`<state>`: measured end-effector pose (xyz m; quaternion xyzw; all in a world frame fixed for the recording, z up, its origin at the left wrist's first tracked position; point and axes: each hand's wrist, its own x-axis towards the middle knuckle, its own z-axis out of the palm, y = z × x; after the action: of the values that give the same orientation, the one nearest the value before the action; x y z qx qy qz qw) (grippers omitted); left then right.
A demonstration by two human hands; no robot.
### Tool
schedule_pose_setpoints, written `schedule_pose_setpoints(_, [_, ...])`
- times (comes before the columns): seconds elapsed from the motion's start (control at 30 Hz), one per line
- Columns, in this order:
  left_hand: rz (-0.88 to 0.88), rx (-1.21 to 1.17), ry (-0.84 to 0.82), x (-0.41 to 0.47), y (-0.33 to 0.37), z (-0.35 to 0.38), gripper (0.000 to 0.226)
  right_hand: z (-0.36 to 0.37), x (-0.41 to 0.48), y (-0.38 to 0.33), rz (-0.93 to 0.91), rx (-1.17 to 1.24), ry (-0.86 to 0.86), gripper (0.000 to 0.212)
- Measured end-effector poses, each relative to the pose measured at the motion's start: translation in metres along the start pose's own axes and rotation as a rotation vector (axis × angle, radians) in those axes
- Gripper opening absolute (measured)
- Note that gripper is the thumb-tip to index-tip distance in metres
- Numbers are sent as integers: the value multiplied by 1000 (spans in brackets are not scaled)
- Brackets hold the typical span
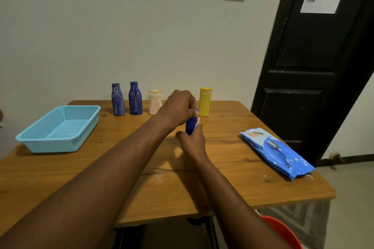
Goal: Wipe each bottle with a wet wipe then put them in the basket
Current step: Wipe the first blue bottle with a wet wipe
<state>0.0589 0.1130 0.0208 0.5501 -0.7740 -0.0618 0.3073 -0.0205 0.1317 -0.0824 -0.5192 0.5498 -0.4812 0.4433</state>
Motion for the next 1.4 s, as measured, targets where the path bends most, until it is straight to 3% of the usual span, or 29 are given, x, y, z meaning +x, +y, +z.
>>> schedule_pose_setpoints(0.13, [-14, -5, 12, 2, 0, 2, 10, -7, -7, 14, 38, -100, -64, 88])
schedule_pose_setpoints(0.23, [-12, -17, 34, 1, -1, 4, 9, -1, -19, 15, -73, -53, -30, 81])
schedule_pose_setpoints(0.37, [-2, -24, 39, 1, -3, 6, 11, 8, -11, 1, -226, -10, 76, 86])
schedule_pose_setpoints(0.67, [-40, -11, 26, 4, -2, 11, 20, -7, -1, 19, -26, -4, 1, 72])
schedule_pose_setpoints(0.77, [-40, -20, 25, 5, -3, 11, 23, -4, -13, 22, -54, 21, 23, 82])
schedule_pose_setpoints(1.0, [12, -26, 61, 6, -2, 15, 27, -3, -12, -2, -300, 34, 135, 81])
schedule_pose_setpoints(1.27, [13, -89, 134, 1, -6, 21, 37, -12, -17, 20, -178, -16, 44, 91])
schedule_pose_setpoints(1.4, [7, -38, 169, 1, -2, 27, 42, -10, -19, 23, -189, 19, 84, 82])
